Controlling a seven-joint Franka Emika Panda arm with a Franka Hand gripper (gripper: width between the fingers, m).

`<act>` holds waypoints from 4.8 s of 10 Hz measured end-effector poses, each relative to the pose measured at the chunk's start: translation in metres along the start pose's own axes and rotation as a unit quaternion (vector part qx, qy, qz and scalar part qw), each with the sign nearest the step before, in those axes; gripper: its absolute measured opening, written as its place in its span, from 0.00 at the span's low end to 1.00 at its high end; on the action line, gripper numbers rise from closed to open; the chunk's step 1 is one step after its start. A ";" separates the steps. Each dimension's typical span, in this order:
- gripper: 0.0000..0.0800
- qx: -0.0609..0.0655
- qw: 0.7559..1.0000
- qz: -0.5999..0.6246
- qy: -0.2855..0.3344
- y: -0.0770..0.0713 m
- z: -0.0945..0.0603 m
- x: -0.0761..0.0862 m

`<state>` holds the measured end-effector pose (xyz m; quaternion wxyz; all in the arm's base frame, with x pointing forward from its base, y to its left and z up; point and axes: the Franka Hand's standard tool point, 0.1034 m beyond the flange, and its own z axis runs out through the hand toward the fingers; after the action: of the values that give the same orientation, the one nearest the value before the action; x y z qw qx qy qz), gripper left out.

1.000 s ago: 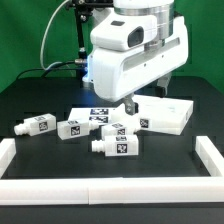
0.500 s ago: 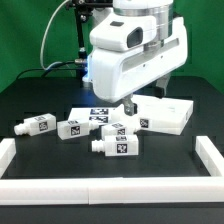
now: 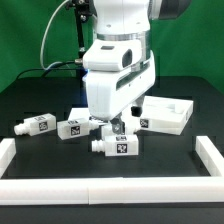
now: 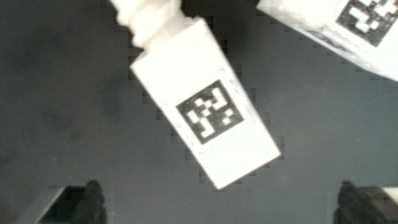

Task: Assemble one leg

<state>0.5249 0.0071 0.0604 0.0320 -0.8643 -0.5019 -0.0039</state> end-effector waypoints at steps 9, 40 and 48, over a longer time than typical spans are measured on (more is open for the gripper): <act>0.80 -0.013 0.997 -0.078 0.006 0.009 0.042 -0.011; 0.81 -0.029 0.817 0.574 0.046 0.013 0.006 -0.050; 0.81 0.018 0.655 0.756 0.008 -0.032 0.019 -0.034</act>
Offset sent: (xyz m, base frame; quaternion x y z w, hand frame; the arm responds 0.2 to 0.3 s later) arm -0.0044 0.0022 -0.0310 -0.0435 0.0399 -0.0986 0.9934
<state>0.4799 -0.0055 0.0422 0.0431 -0.9446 0.3246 0.0236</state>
